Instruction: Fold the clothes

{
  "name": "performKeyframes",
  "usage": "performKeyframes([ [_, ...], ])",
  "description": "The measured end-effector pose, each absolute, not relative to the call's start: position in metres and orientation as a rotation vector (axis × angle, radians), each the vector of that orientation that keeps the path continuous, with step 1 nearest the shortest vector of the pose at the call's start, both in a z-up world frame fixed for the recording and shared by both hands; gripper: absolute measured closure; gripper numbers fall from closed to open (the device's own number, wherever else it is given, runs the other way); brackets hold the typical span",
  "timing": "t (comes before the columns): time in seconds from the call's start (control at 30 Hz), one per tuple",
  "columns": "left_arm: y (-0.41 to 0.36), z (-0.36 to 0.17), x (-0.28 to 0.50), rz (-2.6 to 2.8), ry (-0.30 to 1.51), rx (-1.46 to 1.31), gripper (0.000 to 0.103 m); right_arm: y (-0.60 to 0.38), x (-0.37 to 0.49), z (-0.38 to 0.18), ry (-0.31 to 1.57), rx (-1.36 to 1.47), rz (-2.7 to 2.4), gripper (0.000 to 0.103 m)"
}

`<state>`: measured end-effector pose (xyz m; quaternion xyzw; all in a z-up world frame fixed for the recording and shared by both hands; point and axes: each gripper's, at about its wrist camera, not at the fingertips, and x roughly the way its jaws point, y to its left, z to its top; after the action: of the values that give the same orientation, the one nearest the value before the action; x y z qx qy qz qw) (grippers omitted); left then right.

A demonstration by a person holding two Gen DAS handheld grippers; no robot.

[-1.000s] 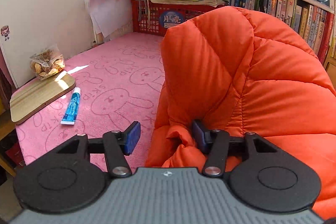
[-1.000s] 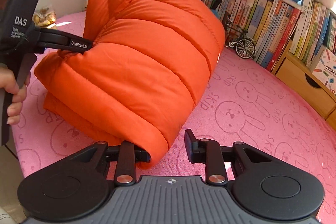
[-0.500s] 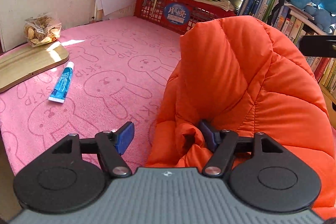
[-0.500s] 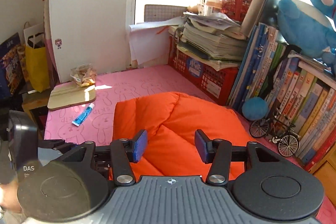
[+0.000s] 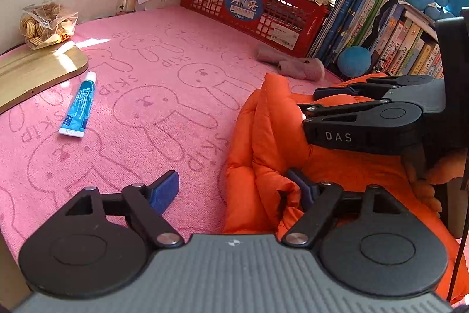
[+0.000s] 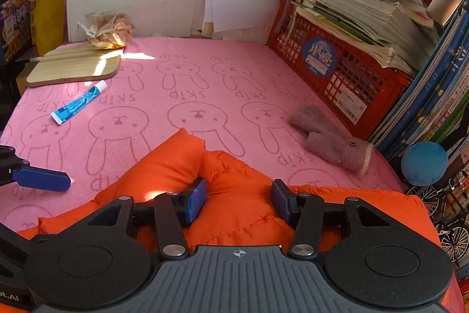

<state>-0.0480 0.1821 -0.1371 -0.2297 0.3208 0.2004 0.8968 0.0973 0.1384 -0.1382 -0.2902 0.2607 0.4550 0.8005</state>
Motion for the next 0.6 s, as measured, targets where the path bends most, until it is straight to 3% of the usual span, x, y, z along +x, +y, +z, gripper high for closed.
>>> performKeyframes([
  [0.6, 0.191, -0.146, -0.042, 0.301, 0.681, -0.363, 0.016, 0.130, 0.096, -0.168, 0.413, -0.538, 0.980, 0.053],
])
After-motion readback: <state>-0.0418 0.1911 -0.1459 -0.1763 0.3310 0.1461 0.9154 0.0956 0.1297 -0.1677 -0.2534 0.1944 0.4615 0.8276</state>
